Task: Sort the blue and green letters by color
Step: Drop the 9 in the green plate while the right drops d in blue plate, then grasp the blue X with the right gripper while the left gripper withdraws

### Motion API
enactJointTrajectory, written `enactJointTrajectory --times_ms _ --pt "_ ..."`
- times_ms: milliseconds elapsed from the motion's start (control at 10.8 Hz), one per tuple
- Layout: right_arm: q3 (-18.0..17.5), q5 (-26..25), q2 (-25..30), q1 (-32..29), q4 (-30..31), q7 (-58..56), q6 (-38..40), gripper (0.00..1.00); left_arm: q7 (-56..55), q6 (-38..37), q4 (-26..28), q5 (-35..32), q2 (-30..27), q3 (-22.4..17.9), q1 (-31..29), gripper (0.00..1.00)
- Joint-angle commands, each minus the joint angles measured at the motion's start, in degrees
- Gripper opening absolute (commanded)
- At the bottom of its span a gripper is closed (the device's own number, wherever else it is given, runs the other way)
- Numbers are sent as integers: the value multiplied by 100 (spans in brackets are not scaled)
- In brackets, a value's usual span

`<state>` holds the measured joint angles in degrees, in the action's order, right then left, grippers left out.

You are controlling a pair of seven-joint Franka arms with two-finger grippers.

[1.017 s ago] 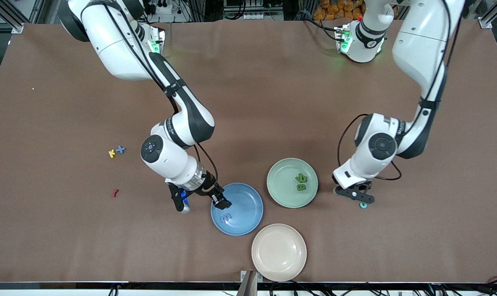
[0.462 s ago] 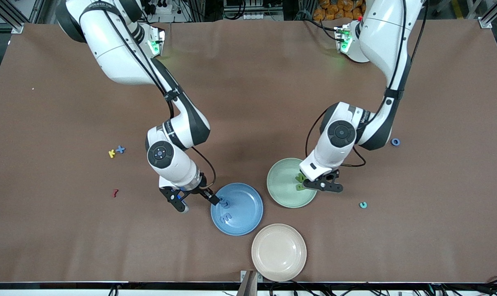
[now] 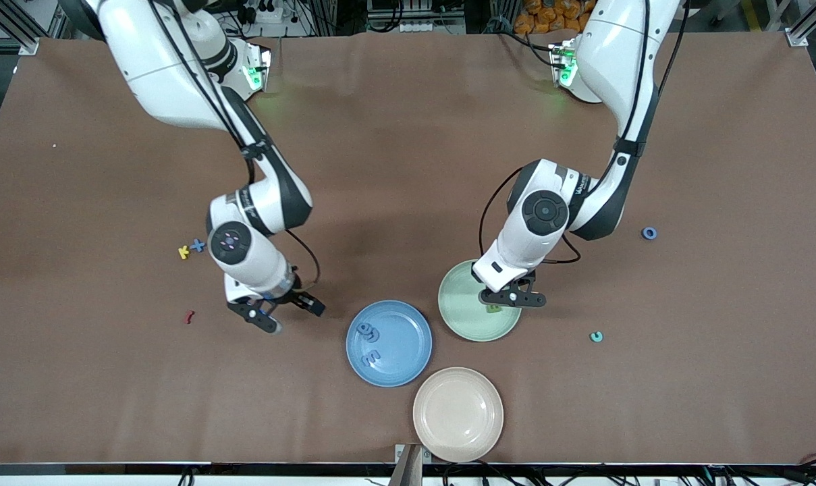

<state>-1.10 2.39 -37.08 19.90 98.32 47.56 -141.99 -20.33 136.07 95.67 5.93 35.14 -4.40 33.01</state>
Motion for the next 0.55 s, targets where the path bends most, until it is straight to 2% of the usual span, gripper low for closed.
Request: enactJointTrajectory --times_ms 0,185,462 --pt "-66 -89 1105 -634 2004 -1263 -795 100 -6 -98 -180 172 134 -105 30 100" --pt "-48 -98 1404 -925 2514 -1818 -813 100 -6 -98 -189 154 107 -105 -49 100" --pt "31 -107 1730 -1425 3096 -2626 -822 100 432 -107 -163 -450 46 -9 -758 100"
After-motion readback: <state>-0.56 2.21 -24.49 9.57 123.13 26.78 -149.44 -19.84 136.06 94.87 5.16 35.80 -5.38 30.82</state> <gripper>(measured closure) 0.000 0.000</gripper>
